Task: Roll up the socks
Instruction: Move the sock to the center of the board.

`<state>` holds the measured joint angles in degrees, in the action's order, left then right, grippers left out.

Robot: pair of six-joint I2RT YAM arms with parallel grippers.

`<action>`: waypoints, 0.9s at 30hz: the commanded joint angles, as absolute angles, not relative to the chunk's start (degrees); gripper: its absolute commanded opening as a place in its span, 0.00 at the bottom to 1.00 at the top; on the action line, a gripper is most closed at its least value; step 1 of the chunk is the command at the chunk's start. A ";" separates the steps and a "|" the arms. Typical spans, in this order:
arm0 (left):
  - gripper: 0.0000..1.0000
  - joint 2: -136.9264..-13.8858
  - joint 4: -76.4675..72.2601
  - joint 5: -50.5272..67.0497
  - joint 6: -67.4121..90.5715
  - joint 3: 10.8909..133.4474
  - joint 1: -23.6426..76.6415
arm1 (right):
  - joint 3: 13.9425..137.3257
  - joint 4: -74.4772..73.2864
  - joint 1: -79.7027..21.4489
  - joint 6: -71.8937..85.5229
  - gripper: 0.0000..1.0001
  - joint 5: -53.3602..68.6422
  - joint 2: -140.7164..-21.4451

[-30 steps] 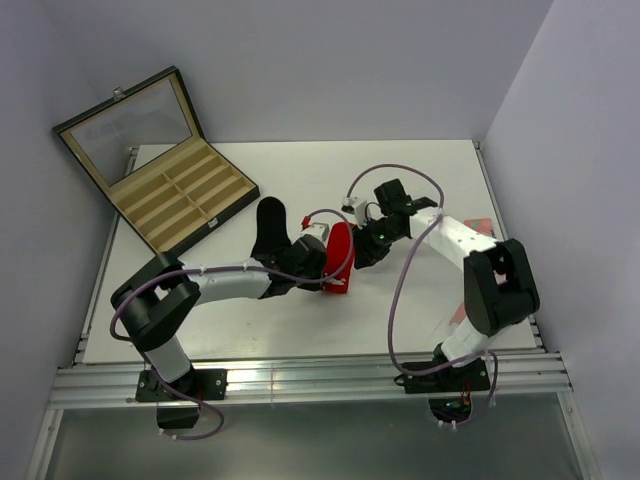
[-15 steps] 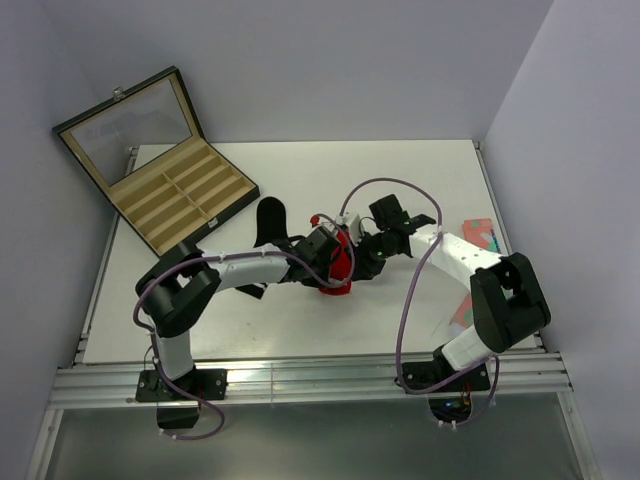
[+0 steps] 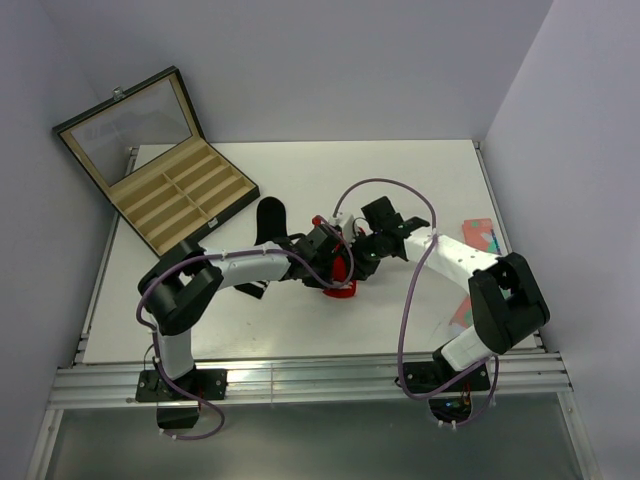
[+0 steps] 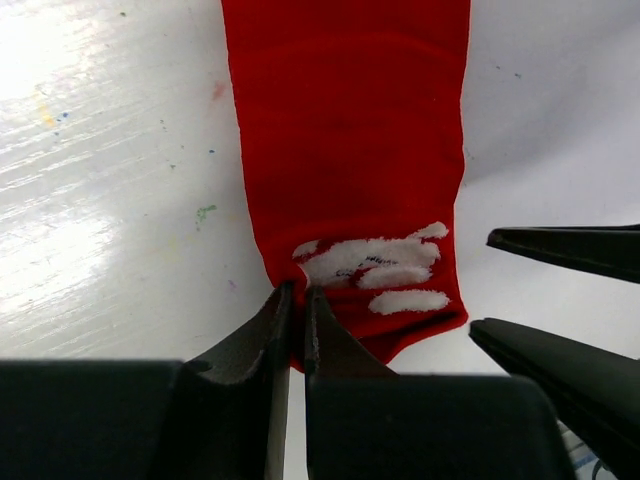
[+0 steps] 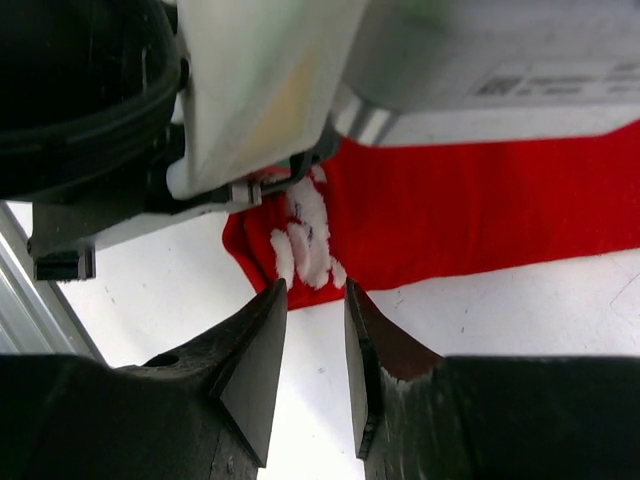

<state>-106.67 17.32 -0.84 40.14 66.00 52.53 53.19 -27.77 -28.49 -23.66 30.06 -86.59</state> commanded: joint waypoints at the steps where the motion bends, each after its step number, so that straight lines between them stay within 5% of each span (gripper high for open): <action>1: 0.00 -108.37 14.77 3.16 39.11 65.66 51.77 | 52.73 -28.39 -33.83 -29.71 0.37 33.92 -86.65; 12: 0.00 -106.18 13.36 0.36 40.87 60.57 48.26 | 56.68 -30.84 -26.12 -31.64 0.33 36.20 -82.88; 27: 0.00 -90.81 15.29 -11.15 48.86 46.76 44.21 | 67.41 -33.75 -20.74 -30.50 0.28 32.69 -95.53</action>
<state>-94.87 9.50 -5.37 46.78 49.69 45.15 63.77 -32.73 -20.49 -29.61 31.44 -93.69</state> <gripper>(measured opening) 0.118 0.288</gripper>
